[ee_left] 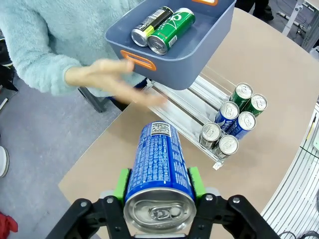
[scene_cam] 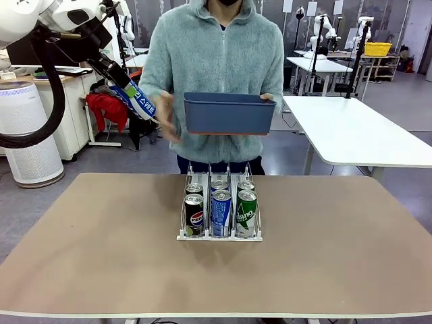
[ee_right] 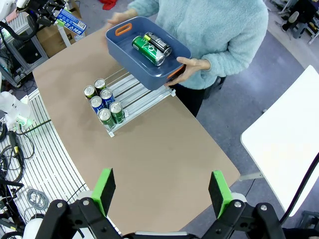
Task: Fill the beverage cans into the dispenser.
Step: Place the picked Ionic drink in the line of the Automatic Can Dispenser with the same cans.
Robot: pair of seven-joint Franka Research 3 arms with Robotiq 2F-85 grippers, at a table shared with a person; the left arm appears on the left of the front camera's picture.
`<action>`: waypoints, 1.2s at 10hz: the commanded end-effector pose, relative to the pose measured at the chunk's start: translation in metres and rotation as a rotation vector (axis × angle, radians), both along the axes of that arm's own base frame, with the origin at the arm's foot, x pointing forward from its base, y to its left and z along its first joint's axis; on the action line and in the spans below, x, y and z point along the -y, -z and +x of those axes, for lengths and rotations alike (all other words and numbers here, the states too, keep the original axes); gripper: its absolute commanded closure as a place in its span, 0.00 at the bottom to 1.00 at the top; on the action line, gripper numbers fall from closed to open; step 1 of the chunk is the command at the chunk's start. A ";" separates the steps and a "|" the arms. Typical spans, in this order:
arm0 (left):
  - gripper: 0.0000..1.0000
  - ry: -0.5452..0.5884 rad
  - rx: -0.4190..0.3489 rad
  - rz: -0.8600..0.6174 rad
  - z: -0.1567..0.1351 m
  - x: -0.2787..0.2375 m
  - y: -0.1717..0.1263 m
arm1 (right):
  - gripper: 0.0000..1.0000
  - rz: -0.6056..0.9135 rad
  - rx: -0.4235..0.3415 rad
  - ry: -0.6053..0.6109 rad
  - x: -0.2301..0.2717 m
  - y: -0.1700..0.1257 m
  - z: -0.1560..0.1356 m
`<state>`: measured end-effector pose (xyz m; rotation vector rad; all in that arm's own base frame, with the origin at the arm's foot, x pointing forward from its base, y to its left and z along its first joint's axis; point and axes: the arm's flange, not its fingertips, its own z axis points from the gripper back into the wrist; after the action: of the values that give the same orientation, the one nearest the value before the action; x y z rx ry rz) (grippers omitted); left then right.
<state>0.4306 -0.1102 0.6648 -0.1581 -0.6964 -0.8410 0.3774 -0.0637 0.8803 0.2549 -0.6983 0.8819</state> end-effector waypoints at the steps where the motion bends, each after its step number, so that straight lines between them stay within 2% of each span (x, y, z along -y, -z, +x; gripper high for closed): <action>1: 0.91 -0.002 0.010 0.000 -0.001 -0.001 -0.002 | 0.00 -0.001 0.000 -0.002 -0.001 0.000 -0.001; 10: 0.91 -0.002 0.010 0.000 -0.001 -0.001 -0.002 | 0.00 -0.001 0.000 -0.002 -0.001 0.000 -0.001; 11: 0.43 0.000 0.000 0.000 0.000 0.000 0.000 | 0.00 -0.001 0.000 -0.002 -0.001 0.000 -0.001; 12: 0.43 -0.044 -0.035 -0.003 0.000 0.012 0.002 | 0.00 -0.001 0.000 -0.002 -0.001 0.000 -0.001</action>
<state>0.4311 -0.1134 0.6619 -0.1623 -0.6838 -0.8288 0.3774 -0.0637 0.8803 0.2549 -0.6982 0.8819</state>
